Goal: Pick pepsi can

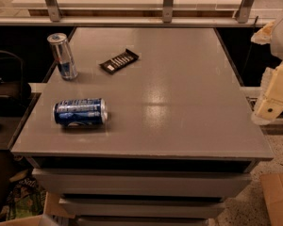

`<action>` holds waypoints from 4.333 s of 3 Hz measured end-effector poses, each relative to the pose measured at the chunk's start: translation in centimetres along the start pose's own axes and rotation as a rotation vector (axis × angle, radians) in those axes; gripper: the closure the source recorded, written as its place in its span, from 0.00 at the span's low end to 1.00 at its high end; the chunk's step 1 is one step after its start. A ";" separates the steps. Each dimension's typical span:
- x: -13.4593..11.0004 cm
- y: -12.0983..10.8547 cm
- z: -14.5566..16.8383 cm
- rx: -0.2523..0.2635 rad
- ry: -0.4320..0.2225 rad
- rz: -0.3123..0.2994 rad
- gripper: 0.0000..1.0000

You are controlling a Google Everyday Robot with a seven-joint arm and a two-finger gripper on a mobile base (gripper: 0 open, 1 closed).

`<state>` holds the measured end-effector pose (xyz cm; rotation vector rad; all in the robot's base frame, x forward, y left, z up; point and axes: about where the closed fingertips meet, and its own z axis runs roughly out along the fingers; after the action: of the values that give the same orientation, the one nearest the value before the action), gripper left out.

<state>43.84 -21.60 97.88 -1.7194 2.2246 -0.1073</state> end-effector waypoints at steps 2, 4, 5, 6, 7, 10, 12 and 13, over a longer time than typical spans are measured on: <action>-3.1 -0.5 0.8 0.000 0.000 -0.070 0.00; -11.3 -1.2 4.5 -0.068 -0.039 -0.240 0.00; -15.3 -0.3 5.5 -0.093 -0.063 -0.303 0.00; -19.7 1.3 6.7 -0.124 -0.091 -0.355 0.00; -19.7 1.3 6.7 -0.124 -0.091 -0.355 0.00; -21.1 2.9 8.5 -0.188 -0.074 -0.423 0.00; -23.0 3.8 11.7 -0.257 -0.076 -0.477 0.00; -23.9 4.1 13.8 -0.293 -0.076 -0.492 0.00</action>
Offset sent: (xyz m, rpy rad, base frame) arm 0.0350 0.0687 -0.0076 -0.0609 0.0205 0.1763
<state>49.36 4.19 88.84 -2.3564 1.7862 0.1777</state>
